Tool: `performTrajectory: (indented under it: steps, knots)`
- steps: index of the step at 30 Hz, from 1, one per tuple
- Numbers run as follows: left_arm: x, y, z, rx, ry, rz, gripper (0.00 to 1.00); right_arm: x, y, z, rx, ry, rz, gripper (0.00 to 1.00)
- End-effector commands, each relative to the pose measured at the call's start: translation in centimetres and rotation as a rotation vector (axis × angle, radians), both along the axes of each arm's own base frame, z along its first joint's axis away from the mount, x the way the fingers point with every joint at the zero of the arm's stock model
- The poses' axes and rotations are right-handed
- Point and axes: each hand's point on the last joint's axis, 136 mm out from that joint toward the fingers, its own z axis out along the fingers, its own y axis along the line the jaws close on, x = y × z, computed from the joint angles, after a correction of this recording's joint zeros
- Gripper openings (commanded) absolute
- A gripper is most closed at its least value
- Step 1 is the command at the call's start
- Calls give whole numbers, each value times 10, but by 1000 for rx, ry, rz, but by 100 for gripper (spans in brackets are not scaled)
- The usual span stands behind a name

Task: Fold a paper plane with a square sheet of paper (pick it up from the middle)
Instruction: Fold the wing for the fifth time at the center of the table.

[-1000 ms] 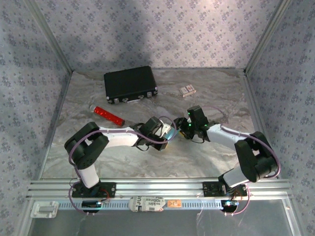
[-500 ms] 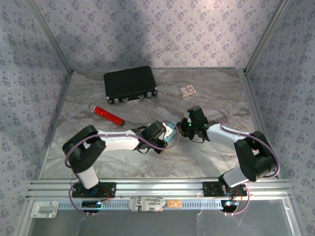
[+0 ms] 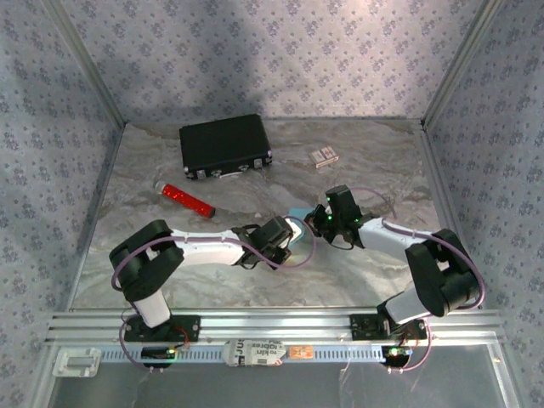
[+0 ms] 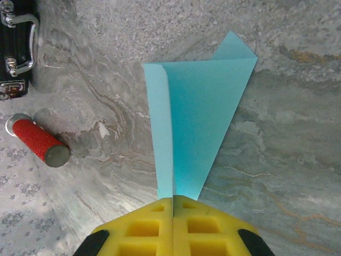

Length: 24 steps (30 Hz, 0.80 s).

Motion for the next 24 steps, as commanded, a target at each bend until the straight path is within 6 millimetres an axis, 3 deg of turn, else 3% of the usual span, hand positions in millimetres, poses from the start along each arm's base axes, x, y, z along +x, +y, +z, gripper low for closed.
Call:
performTrajectory:
  steps: [1, 8, 24]
  knots:
    - [7, -2, 16, 28, -86, -6, 34, 1, 0, 6, 38, -10, -13, 5]
    - [8, 0, 14, 53, -113, -2, 32, 3, 1, 8, 46, -15, -14, 4]
    - [10, 4, 16, 61, -146, 8, 11, 1, 0, 6, 43, -12, -12, 4]
